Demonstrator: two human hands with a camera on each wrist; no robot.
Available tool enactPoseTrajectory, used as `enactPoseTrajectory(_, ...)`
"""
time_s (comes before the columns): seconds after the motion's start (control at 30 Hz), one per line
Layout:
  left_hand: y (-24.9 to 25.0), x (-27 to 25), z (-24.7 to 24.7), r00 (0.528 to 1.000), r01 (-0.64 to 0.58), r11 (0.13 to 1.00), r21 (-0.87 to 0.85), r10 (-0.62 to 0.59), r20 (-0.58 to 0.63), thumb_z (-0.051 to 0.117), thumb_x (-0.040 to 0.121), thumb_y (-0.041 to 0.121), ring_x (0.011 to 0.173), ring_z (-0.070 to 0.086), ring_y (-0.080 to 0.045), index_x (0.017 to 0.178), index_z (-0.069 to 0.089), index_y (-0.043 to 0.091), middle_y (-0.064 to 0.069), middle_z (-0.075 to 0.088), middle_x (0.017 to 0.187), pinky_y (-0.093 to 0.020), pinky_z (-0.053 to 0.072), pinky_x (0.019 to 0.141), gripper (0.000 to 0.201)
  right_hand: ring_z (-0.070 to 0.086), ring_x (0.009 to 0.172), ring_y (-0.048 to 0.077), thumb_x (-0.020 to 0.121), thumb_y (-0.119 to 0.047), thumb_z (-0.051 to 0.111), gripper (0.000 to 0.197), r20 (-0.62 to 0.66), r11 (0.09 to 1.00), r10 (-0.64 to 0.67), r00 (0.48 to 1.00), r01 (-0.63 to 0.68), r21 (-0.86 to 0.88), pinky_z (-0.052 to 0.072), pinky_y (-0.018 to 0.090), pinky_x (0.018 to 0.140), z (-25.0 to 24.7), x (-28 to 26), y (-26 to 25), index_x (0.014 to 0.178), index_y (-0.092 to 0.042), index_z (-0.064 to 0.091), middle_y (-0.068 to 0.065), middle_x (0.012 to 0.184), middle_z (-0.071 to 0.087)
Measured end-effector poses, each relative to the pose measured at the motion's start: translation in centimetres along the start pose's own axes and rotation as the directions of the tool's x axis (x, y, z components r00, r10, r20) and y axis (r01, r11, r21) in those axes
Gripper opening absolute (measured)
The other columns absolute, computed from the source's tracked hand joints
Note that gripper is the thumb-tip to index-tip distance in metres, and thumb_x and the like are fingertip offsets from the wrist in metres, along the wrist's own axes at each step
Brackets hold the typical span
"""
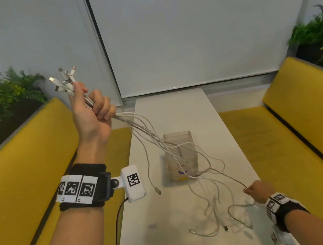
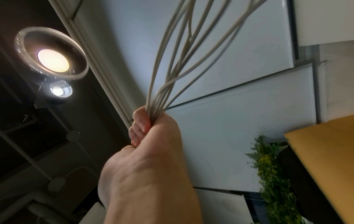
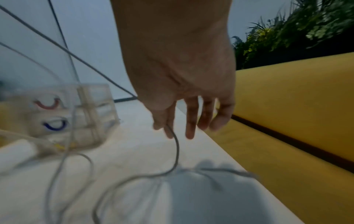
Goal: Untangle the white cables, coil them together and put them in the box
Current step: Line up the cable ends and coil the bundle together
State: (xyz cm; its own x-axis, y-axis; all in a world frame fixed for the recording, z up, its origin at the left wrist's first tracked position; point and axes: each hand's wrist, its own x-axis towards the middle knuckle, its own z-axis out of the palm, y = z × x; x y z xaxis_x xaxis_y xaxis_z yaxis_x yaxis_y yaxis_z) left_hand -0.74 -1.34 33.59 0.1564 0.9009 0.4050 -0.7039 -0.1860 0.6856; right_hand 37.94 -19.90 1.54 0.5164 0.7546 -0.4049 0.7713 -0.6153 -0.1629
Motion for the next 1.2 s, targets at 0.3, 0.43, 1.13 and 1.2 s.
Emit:
enactPoseTrajectory(0.3, -0.4, 0.0, 0.3, 1.0, 0.01, 1.0, -0.018, -0.009, 0.03, 0.032, 0.109, 0.041, 0.046, 0.017, -0.011, 0.083, 0.043, 0.022, 0.005, 0.023, 0.054, -0.025, 0.02, 0.042, 0.034, 0.053, 0.131, 0.025, 0.096, -0.017, 0.054, 0.054, 0.182, 0.996, 0.02, 0.983, -0.004, -0.087, 0.046, 0.029, 0.101, 1.0, -0.8, 0.1, 0.147, -0.006, 0.038, 0.012, 0.145, 0.051)
enactPoseTrajectory(0.43, -5.1, -1.6, 1.8, 0.983, 0.126, 0.989, 0.082, -0.136, 0.125, 0.041, 0.105, 0.042, 0.045, 0.02, -0.011, 0.085, 0.042, 0.022, 0.006, 0.026, 0.054, -0.027, 0.019, 0.044, 0.029, 0.028, 0.145, 0.038, 0.098, -0.01, 0.037, 0.065, 0.164, 0.962, -0.031, 0.986, 0.074, -0.264, 0.032, 0.046, 0.117, -3.9, -2.0, -5.4, 0.155, 0.001, 0.007, 0.024, 0.158, 0.024)
enactPoseTrajectory(1.13, -13.0, -7.8, 5.7, 0.865, 0.41, 0.883, 0.228, -0.456, 0.208, 0.04, 0.103, 0.05, 0.041, 0.024, -0.011, 0.079, 0.035, 0.012, 0.002, 0.027, 0.052, -0.022, 0.028, 0.04, 0.045, 0.06, 0.065, 0.016, 0.072, -0.018, 0.075, 0.015, -0.552, 0.003, -0.46, 0.696, 0.623, 0.782, 0.052, 0.038, 0.063, -10.0, -9.8, -20.4, 0.079, -0.028, 0.066, -0.005, 0.069, 0.065)
enactPoseTrajectory(1.2, -10.8, -7.0, 6.4, 0.89, 0.357, 0.922, 0.15, -0.384, 0.246, 0.034, 0.107, 0.042, 0.042, 0.021, -0.01, 0.082, 0.04, 0.012, 0.002, 0.025, 0.053, -0.022, 0.023, 0.04, 0.04, 0.05, 0.054, 0.017, 0.084, -0.031, 0.074, 0.021, -0.536, 0.076, -0.484, 0.692, 0.643, 0.762, 0.048, 0.041, 0.054, -9.5, -10.1, -20.1, 0.072, -0.021, 0.061, 0.002, 0.059, 0.055)
